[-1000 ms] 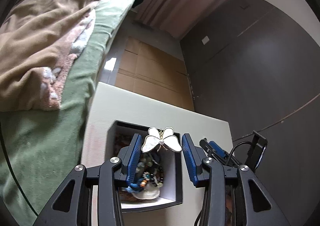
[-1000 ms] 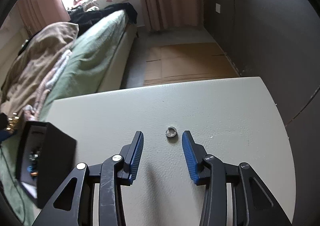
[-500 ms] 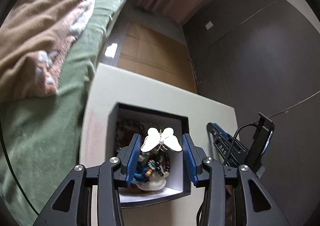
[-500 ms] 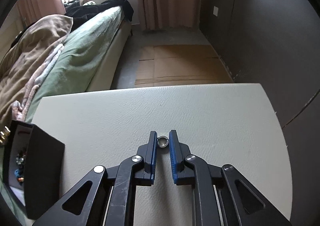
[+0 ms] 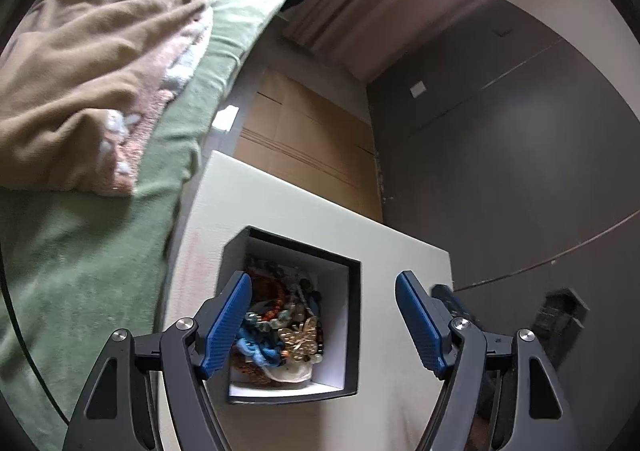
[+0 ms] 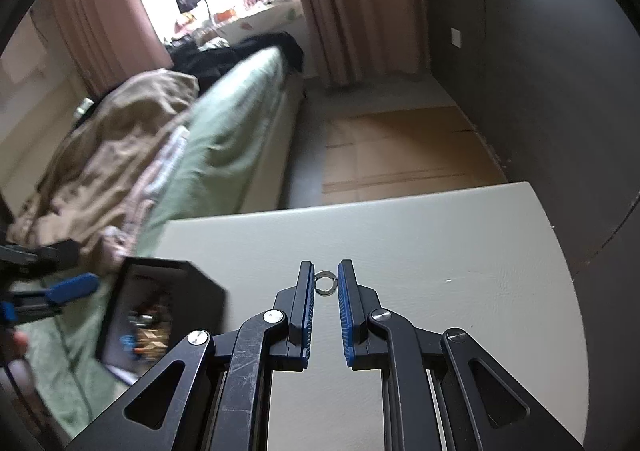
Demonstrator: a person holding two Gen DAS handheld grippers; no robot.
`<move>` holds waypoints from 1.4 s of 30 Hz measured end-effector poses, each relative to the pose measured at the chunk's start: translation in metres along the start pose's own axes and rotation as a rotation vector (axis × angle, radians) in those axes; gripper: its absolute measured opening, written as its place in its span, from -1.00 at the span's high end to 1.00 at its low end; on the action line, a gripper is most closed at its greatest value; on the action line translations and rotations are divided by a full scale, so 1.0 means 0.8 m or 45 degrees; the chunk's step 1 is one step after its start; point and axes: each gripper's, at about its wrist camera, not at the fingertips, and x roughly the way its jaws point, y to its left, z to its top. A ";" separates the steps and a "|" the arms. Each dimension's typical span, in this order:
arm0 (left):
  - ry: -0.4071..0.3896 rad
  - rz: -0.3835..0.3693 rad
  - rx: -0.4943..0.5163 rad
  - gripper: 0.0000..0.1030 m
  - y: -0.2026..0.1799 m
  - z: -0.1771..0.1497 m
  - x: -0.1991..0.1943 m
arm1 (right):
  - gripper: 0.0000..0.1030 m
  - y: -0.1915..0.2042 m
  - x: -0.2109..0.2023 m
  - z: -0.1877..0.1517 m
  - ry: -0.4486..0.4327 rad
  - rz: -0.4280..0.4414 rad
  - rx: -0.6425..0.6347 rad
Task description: Organize jewelry
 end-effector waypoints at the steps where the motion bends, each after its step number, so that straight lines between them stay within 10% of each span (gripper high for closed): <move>1: -0.003 0.006 -0.001 -0.46 0.001 -0.001 -0.002 | 0.74 0.004 -0.005 0.001 -0.009 0.025 0.000; 22: -0.141 0.045 -0.031 -0.46 0.024 -0.015 -0.057 | 0.73 0.122 -0.036 -0.021 -0.001 0.385 -0.058; 23: -0.150 0.044 -0.032 -0.46 0.024 -0.016 -0.061 | 0.66 0.124 -0.034 -0.022 0.027 0.389 -0.046; 27: -0.170 0.044 -0.021 -0.46 0.025 -0.023 -0.070 | -0.60 0.118 -0.035 -0.028 0.054 0.342 -0.028; 42: -0.235 0.176 0.158 -0.85 -0.009 -0.059 -0.080 | -1.00 0.057 -0.101 -0.037 -0.044 0.255 0.085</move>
